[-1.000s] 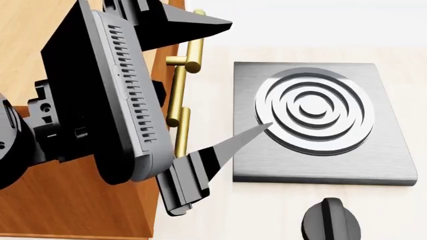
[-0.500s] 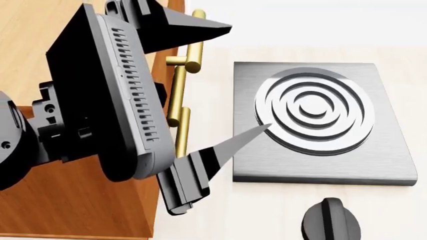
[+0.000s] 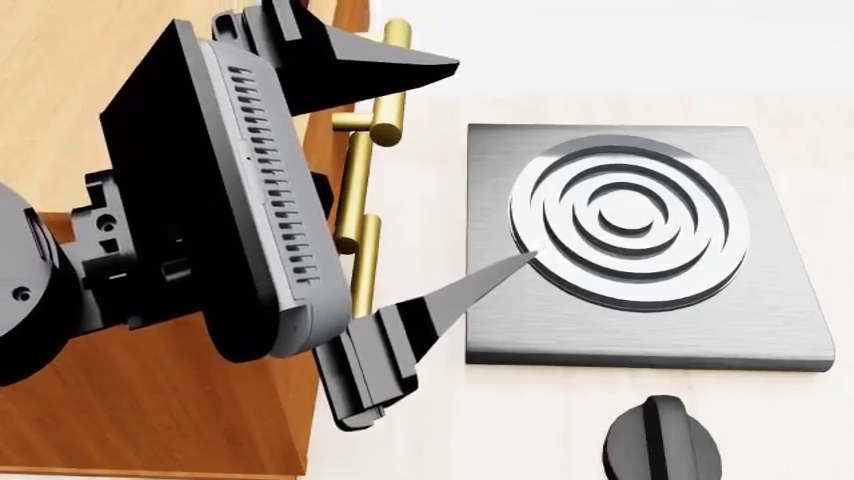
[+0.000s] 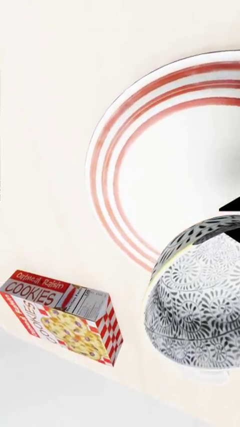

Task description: Pick the akita bowl on the wooden cabinet and place it on the plate.

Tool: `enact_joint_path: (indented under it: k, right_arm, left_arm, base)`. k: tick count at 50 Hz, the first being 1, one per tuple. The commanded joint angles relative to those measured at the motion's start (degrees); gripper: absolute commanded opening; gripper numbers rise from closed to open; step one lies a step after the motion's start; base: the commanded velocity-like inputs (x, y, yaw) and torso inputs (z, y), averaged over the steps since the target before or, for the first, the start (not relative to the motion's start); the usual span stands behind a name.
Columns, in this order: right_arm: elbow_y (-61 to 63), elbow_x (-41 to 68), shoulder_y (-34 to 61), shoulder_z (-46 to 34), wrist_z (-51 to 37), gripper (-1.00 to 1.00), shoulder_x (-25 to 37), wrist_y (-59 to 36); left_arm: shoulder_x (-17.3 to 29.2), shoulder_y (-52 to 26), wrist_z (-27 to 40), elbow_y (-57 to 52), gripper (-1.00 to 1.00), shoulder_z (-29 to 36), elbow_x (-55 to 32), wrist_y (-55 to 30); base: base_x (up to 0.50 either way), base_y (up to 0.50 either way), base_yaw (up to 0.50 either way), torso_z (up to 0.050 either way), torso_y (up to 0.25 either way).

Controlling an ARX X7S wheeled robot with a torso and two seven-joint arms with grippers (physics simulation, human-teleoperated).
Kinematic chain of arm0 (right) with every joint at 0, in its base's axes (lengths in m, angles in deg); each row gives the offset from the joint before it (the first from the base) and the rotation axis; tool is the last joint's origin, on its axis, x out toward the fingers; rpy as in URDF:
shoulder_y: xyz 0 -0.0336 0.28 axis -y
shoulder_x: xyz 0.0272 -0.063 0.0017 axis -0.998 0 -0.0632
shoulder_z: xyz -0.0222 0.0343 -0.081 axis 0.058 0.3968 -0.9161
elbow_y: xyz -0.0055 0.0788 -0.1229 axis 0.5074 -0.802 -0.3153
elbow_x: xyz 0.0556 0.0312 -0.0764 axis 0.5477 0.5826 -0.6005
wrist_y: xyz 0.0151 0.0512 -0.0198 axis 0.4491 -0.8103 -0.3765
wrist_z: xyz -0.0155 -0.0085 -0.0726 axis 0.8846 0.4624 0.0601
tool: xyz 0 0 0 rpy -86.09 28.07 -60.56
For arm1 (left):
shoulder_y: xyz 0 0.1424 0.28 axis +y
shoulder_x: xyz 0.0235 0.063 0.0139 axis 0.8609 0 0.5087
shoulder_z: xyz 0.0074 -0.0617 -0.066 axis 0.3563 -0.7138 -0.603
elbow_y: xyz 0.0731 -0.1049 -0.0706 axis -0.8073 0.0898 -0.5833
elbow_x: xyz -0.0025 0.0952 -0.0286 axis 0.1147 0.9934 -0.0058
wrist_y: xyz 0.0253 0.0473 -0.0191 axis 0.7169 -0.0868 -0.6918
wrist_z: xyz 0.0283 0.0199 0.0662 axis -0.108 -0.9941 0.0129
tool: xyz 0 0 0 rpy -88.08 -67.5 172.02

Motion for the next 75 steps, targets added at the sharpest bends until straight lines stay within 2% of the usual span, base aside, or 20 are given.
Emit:
enact_joint_path:
  k: [1, 47, 48, 63, 75]
  right_arm:
    - [-1.19, -1.41, 0.55, 0.05, 0.24, -1.00, 0.32, -0.70]
    - [-6.92, -3.87, 4.10, -3.57, 0.96, -1.00, -0.91, -2.84]
    - [-6.89, -3.79, 4.10, -3.33, 2.49, 1.00, -1.01, -2.91]
    - [-4.63, -4.22, 2.61, -2.25, 2.77, 1.00, -0.40, -2.50]
    - [0.09, -3.99, -2.24, 1.77, 1.55, 1.00, 1.14, -0.40]
  left_arm:
    - [0.28, 0.49, 0.11, -0.03, 1.00, 0.10, 0.11, 0.25]
    - [0.03, 2.90, -1.26, 2.39, 1.00, 1.27, 2.01, 2.64]
    - [0.00, 2.90, -1.29, 2.40, 1.00, 1.32, 2.08, 2.68]
    - [0.65, 2.72, -0.65, 1.46, 1.00, 1.00, 1.40, 2.08]
    - [0.96, 2.47, -0.32, 1.07, 1.00, 0.62, 1.03, 1.93]
  base:
    - [0.00, 0.00, 0.00, 0.000, 0.000]
    - [0.00, 0.00, 0.00, 0.000, 0.000]
    - [0.00, 0.00, 0.00, 0.000, 0.000]
    - [0.00, 0.00, 0.00, 0.000, 0.000]
    - [0.00, 0.00, 0.00, 0.000, 0.000]
